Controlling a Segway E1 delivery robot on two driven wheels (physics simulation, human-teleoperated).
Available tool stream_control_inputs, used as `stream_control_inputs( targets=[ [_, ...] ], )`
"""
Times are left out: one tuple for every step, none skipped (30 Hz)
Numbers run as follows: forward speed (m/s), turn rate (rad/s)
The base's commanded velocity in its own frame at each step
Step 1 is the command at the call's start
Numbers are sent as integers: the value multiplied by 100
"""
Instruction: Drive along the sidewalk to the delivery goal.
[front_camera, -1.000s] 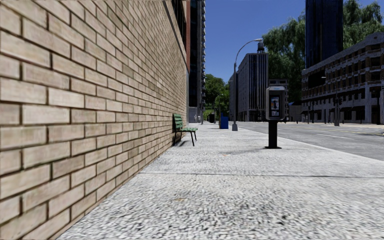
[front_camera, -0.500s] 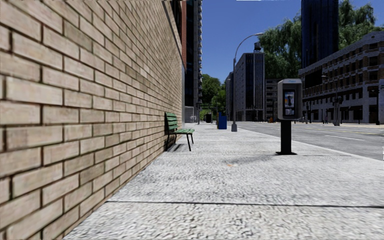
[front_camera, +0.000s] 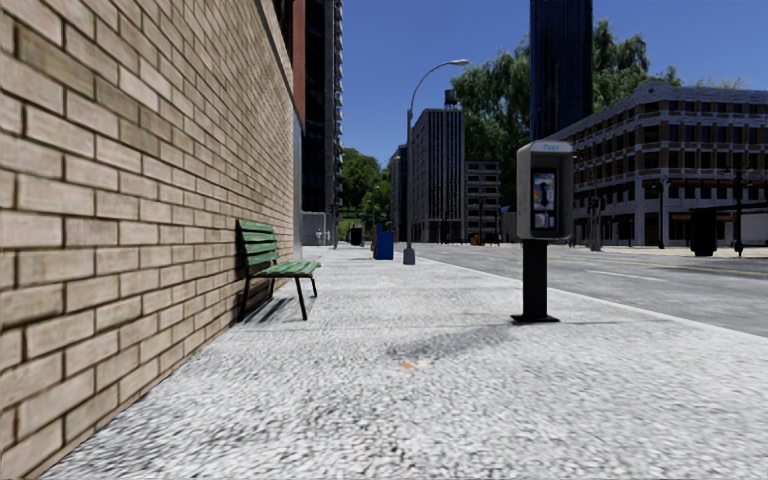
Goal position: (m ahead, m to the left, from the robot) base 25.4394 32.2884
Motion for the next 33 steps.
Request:
stream_control_inputs(
  targets=[
    [197, 0],
    [197, 0],
    [197, 0],
    [197, 0],
    [197, 0],
    [197, 0],
    [197, 0],
    [199, 0],
    [200, 0],
    [200, 0],
    [200, 0],
    [200, 0],
    [200, 0],
    [200, 0],
    [200, 0],
    [200, 0],
    [200, 0],
    [200, 0],
    [200, 0],
    [200, 0],
    [200, 0],
    [200, 0],
    [200, 0],
    [200, 0],
    [200, 0],
    [200, 0],
    [200, 0],
    [200, 0],
    [200, 0],
    [200, 0],
    [200, 0],
    [200, 0],
    [200, 0]
  ],
)
